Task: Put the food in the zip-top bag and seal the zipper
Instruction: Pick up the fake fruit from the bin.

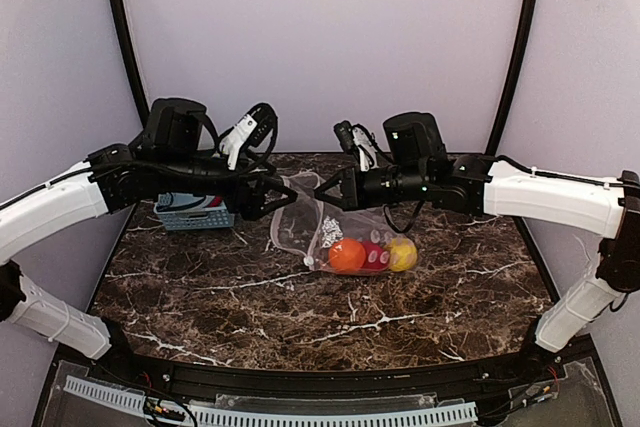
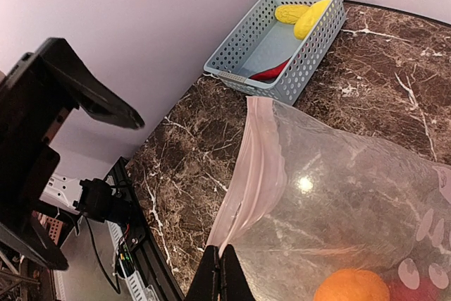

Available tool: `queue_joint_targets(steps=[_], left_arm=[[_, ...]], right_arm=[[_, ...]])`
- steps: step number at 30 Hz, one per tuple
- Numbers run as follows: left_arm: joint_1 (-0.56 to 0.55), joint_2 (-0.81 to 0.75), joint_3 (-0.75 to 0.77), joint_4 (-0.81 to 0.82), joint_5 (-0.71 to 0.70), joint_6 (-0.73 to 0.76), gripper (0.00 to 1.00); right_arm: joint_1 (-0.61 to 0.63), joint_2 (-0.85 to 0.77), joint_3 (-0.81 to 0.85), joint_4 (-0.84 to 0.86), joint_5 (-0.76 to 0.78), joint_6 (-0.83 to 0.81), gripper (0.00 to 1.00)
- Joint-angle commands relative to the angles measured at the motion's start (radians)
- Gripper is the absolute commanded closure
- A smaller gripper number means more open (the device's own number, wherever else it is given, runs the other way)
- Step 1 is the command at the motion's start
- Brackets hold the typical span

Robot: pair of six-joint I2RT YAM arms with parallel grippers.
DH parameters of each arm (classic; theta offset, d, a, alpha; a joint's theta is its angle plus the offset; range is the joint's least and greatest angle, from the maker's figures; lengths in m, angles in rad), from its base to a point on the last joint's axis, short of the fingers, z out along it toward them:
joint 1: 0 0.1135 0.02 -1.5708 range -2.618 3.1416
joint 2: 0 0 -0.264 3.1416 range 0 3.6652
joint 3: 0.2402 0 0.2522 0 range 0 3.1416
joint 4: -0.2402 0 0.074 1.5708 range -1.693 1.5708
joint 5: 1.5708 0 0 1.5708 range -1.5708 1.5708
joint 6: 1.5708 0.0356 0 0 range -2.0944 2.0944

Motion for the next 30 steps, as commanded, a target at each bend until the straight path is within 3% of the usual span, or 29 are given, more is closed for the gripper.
queue_joint_targets(steps=[1, 10, 18, 23, 30], left_arm=[[0.046, 0.009, 0.079, -0.094, -0.135, 0.014, 0.12], [0.375, 0.094, 0.099, -0.047, -0.003, -0.118, 0.11], [0.594, 0.335, 0.171, 0.05, -0.011, -0.217, 0.12], [0.694, 0.484, 0.239, 0.068, -0.072, -0.233, 0.16], [0.732, 0.662, 0.364, 0.046, -0.172, -0.183, 0.18]], right_arm=[[0.008, -0.025, 0.009, 0.032, 0.006, -0.011, 1.0], [0.008, -0.022, 0.019, 0.022, 0.015, -0.032, 1.0], [0.007, -0.014, 0.015, 0.027, -0.002, -0.049, 1.0], [0.006, -0.031, 0.007, 0.041, -0.002, -0.056, 1.0], [0.006, -0.042, 0.003, 0.044, 0.009, -0.061, 1.0]])
